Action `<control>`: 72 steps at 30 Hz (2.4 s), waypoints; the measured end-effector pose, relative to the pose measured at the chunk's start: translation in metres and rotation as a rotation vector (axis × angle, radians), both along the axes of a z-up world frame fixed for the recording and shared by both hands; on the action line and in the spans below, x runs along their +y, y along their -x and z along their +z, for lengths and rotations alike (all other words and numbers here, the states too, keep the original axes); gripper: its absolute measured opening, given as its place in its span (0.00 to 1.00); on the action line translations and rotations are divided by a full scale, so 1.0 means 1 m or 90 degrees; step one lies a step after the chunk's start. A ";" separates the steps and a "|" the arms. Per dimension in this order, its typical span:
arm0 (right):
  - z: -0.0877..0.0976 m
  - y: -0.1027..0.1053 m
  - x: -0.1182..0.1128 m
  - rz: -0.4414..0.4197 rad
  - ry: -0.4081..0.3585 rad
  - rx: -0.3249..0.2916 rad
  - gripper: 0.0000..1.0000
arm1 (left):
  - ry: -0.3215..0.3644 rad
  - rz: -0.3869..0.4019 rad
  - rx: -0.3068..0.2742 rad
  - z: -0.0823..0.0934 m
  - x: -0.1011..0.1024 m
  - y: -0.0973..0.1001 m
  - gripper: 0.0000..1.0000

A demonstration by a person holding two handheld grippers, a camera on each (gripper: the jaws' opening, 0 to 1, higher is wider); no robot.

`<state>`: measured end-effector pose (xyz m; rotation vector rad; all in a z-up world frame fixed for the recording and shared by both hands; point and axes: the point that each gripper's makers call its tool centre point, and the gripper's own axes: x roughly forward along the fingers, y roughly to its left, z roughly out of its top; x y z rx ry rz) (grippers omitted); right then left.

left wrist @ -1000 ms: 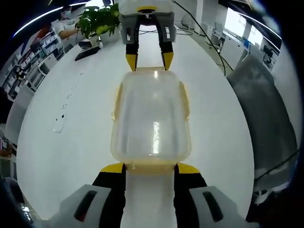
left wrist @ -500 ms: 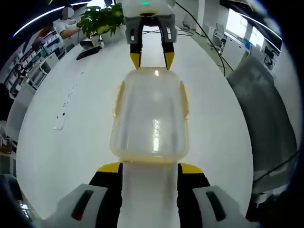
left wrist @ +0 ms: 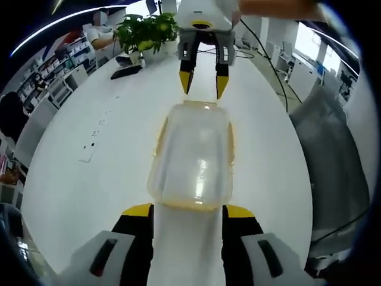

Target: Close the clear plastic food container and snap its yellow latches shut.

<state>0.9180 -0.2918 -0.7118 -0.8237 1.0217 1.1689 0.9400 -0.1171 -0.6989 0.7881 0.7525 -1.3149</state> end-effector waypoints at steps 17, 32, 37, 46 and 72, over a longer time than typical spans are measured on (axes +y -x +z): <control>0.023 -0.007 0.003 -0.106 -0.047 -0.070 0.30 | 0.037 0.110 -0.013 0.016 -0.001 -0.001 0.33; 0.026 -0.010 0.005 -0.226 -0.110 -0.101 0.28 | 0.072 0.281 -0.027 0.018 0.006 -0.007 0.29; 0.024 -0.011 0.007 -0.316 -0.171 -0.082 0.27 | 0.109 0.338 0.004 0.016 0.003 -0.002 0.28; 0.013 -0.007 0.007 -0.450 -0.253 -0.074 0.23 | 0.149 0.409 -0.010 0.012 0.004 -0.003 0.27; -0.004 -0.004 0.016 -0.568 -0.335 -0.046 0.21 | 0.212 0.522 0.066 -0.016 -0.003 0.005 0.25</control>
